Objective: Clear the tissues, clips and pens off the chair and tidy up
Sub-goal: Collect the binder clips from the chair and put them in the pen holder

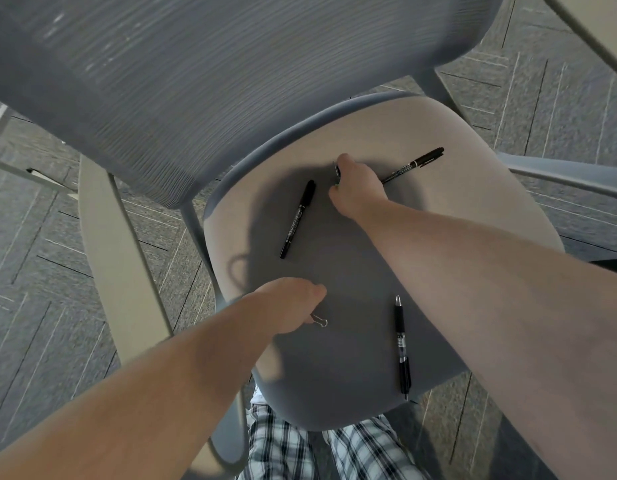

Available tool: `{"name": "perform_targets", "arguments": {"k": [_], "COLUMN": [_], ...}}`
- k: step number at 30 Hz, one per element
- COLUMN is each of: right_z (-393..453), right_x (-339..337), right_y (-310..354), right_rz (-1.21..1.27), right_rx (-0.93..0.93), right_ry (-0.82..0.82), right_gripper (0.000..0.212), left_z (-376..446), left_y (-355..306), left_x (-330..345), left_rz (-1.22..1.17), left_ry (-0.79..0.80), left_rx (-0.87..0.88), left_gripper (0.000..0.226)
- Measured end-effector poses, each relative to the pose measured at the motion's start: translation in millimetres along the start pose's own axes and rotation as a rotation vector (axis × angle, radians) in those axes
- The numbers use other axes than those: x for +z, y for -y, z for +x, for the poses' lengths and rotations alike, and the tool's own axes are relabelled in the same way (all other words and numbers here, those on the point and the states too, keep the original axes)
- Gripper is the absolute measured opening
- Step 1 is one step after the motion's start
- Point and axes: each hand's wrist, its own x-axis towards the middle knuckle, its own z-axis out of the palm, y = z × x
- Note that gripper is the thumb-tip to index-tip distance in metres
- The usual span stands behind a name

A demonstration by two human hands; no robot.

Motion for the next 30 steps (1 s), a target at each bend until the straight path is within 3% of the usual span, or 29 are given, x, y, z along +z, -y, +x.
{"name": "perform_targets", "arguments": {"k": [8, 14, 22, 26, 30], "right_z": [-13.6, -45.5, -133.8, -197.7, -275.8], "right_x": [1.9, -25.7, -89.0, -122.2, -149.5], "right_y": [-3.6, -9.8, -39.1, -52.0, -60.4], "right_rz": [0.061, 0.145, 0.234, 0.287, 0.341], "right_rx": [-0.033, -0.034, 0.202, 0.348, 0.453], "right_ry": [-0.073, -0.122, -0.273, -0.353, -0.528], "right_gripper": [0.022, 0.017, 0.022, 0.03, 0.032], "left_z": [-1.7, -12.2, -27.9, -35.1, -49.6], "left_y": [1.2, -5.9, -58.5, -110.9, -179.6], "left_x": [-3.1, -31.5, -128.5, -163.7, -173.2], "left_rz": [-0.129, -0.349, -0.212, -0.034, 0.143], "left_ry": [-0.03, -0.321, -0.459, -0.426, -0.423], "left_rx": [-0.064, -0.113, 0.015, 0.15, 0.344], "left_gripper": [0.023, 0.024, 0.02, 0.027, 0.015]}}
